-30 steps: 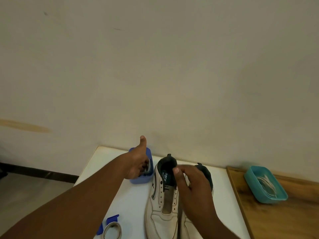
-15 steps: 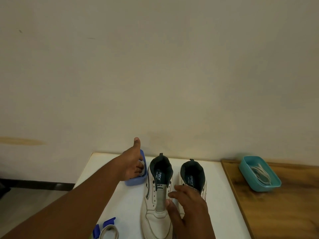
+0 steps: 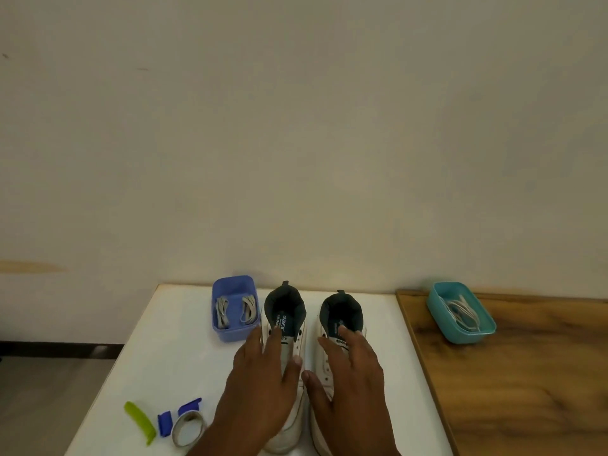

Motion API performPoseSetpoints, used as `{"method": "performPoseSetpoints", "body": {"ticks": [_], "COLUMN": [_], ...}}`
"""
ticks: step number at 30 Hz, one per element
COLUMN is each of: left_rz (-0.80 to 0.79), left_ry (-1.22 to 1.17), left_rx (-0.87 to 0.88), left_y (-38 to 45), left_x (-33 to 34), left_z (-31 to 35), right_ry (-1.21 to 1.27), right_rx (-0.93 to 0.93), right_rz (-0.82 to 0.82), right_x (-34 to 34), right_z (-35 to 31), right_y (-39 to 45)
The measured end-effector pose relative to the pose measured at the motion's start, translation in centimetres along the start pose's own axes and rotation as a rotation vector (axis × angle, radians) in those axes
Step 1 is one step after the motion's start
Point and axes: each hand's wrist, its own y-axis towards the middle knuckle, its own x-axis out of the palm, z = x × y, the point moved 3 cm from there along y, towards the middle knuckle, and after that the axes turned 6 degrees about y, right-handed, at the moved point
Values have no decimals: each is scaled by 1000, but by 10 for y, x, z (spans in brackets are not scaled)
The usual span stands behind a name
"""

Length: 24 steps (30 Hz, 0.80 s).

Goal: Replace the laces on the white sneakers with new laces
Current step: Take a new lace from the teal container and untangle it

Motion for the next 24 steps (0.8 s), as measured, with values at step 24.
{"method": "performPoseSetpoints", "body": {"ticks": [24], "left_rz": [443], "left_ry": [367], "left_rx": [267], "left_y": [-3], "left_x": [-49], "left_z": [89], "right_ry": [-222], "right_rx": [-64], "right_rz": [24], "right_x": [-94], "right_z": [19], "right_y": [30]}}
